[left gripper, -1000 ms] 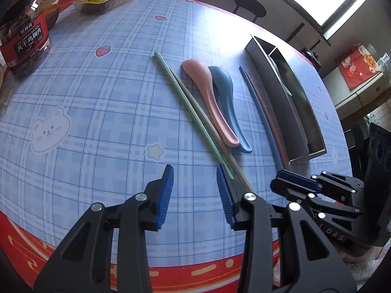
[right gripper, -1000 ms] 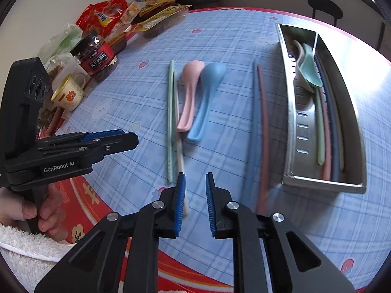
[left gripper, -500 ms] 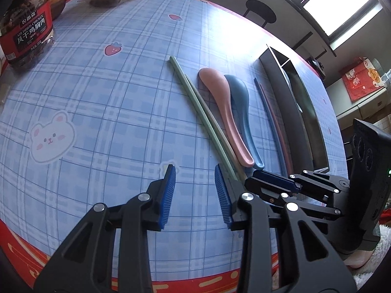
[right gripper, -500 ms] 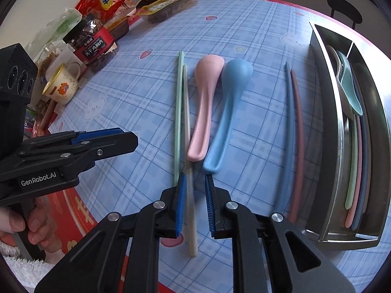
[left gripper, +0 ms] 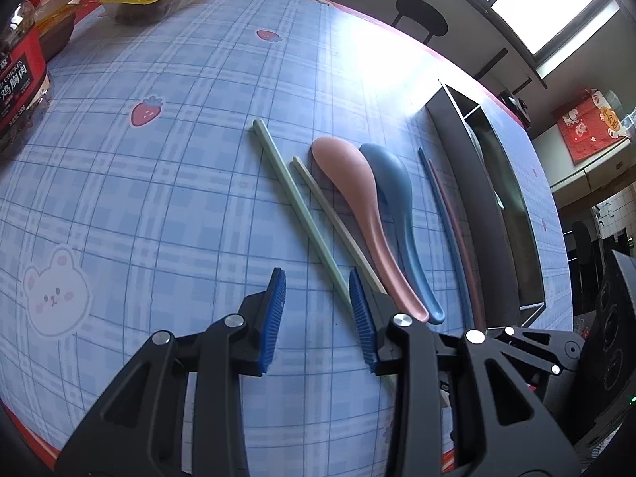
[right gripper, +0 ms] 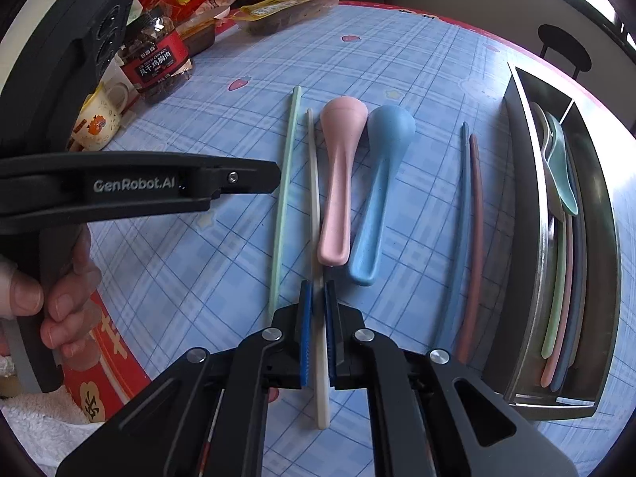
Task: Organize utensils
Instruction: 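Close the left tool on the mint chopstick while the right tool grasps the cream chopstick, then lift both held chopsticks and carry them toward the steel tray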
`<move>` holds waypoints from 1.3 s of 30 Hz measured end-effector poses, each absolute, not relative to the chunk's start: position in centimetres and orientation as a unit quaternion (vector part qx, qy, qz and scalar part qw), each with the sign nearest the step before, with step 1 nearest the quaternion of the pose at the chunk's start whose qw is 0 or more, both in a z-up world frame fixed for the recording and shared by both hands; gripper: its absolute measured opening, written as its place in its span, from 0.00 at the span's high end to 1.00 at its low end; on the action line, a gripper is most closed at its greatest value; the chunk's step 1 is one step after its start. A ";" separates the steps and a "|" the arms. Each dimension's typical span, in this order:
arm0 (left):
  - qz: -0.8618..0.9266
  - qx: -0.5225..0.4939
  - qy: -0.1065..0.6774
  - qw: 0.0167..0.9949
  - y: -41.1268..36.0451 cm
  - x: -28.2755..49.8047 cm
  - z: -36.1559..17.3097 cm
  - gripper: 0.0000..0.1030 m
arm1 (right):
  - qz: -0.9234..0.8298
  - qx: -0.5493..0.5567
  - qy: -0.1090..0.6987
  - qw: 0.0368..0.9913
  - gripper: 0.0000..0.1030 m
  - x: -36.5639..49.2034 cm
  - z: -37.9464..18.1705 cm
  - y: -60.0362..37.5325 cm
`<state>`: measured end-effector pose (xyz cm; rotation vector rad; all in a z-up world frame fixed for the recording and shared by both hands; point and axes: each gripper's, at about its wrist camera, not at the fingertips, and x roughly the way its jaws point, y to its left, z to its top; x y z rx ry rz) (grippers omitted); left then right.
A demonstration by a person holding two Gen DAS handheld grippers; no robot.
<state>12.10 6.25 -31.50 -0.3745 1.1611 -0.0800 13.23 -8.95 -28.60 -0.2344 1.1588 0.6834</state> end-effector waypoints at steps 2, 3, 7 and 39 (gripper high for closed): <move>-0.035 -0.171 0.544 0.821 6.0 12.7 -31.6 0.66 | 0.309 -0.099 0.537 0.779 0.93 13.2 -28.6 -9.4; -0.034 -0.167 0.542 0.823 5.8 13.0 -31.6 0.66 | 0.306 -0.091 0.539 0.780 0.93 13.2 -28.7 -9.7; -0.032 -0.156 0.539 0.827 5.0 14.2 -31.7 0.66 | 0.298 -0.068 0.544 0.782 0.93 12.9 -28.7 -10.6; -0.044 -0.140 0.578 0.803 6.2 6.4 -32.4 0.87 | 0.290 -0.055 0.546 0.784 0.93 12.7 -28.4 -11.0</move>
